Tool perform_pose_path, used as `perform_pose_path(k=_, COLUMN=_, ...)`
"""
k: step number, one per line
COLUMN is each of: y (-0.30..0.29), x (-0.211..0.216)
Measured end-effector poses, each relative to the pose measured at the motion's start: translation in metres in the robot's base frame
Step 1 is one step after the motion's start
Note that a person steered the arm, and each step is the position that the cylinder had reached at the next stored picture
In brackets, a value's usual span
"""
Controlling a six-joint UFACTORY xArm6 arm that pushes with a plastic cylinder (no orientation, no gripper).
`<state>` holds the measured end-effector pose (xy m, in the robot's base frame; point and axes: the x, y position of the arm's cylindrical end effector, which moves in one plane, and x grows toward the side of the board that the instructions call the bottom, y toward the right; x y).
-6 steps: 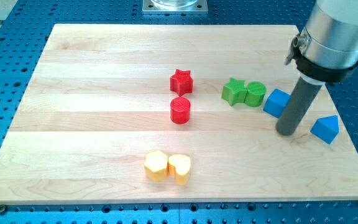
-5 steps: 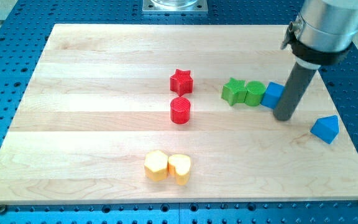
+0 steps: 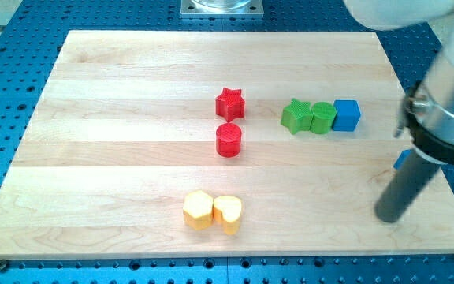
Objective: Push the triangle to the right side of the cube
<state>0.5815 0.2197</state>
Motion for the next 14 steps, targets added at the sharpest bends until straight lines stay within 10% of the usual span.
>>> perform_pose_path(k=8, y=0.046, x=-0.134)
perform_pose_path(k=14, y=0.019, x=-0.147)
